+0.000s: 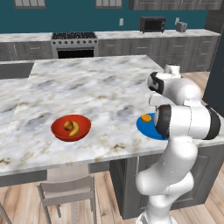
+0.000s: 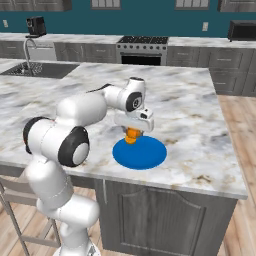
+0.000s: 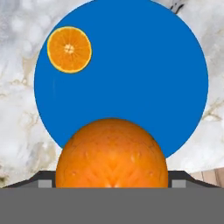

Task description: Take the fruits from the plate on the dining counter and place two fruits in each bowl.

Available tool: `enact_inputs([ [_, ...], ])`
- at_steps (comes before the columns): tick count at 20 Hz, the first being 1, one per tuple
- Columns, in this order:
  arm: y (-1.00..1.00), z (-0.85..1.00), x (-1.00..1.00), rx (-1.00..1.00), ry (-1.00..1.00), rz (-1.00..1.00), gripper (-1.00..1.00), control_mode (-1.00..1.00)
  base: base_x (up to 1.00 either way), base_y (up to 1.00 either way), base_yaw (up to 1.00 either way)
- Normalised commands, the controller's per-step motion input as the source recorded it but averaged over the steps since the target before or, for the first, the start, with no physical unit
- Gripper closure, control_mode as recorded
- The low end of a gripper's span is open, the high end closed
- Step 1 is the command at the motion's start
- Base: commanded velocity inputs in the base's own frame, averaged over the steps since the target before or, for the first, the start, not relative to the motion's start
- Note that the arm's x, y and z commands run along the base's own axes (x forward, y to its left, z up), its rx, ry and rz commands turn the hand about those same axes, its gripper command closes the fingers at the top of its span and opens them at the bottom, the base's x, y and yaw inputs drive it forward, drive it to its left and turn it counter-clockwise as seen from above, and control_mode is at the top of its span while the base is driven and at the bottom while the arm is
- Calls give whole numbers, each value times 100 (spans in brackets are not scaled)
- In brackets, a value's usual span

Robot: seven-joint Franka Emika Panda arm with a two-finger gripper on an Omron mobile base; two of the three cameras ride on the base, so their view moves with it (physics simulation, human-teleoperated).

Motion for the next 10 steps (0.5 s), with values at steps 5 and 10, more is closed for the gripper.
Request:
enact_inputs([
  [5,61,53,-37,0,-2,0,100,-100,0,0,0],
  [10,35,25,-72,0,-1,4,100,-100,0,0,0],
])
